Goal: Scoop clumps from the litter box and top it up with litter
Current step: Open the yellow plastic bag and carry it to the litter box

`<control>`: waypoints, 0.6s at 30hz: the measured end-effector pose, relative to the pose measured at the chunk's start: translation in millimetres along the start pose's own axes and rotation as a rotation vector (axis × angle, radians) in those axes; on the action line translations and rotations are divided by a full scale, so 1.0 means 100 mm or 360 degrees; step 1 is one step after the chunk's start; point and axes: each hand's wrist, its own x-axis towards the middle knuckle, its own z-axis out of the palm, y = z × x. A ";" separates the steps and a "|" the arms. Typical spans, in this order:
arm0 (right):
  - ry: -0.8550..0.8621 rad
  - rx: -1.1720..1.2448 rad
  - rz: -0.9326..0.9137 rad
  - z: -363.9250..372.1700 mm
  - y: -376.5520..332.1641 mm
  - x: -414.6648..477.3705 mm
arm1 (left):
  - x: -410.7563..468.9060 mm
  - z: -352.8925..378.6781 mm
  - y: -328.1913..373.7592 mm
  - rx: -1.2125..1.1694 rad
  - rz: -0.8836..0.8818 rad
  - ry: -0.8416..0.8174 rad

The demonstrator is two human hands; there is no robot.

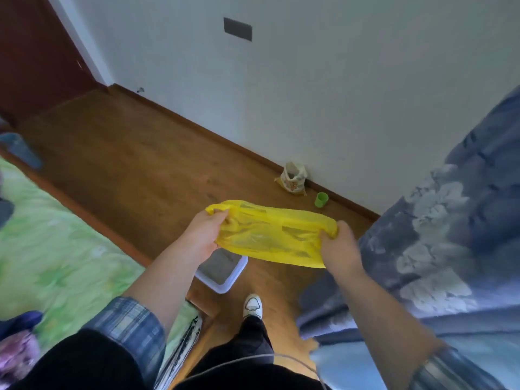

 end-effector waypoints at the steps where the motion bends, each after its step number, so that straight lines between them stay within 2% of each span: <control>1: 0.0036 0.0027 -0.0016 0.05 -0.09 0.15 | 0.15 0.01 0.03 -0.0007 0.0001 0.0008; 4: 0.0075 0.0116 -0.0002 0.19 -0.45 0.66 | 0.67 -0.01 0.19 -0.0051 0.0027 0.0016; 10: -0.0262 0.0344 0.0167 0.49 -1.09 1.65 | 1.56 -0.04 0.77 -0.0106 0.0062 0.0023; 15: -0.0355 0.0380 0.0141 0.61 -1.69 2.12 | 2.02 -0.15 1.29 -0.0277 0.0039 -0.0047; 18: -0.0350 0.0314 0.0071 0.79 -1.91 2.51 | 2.22 -0.23 1.50 -0.0147 0.0047 -0.0143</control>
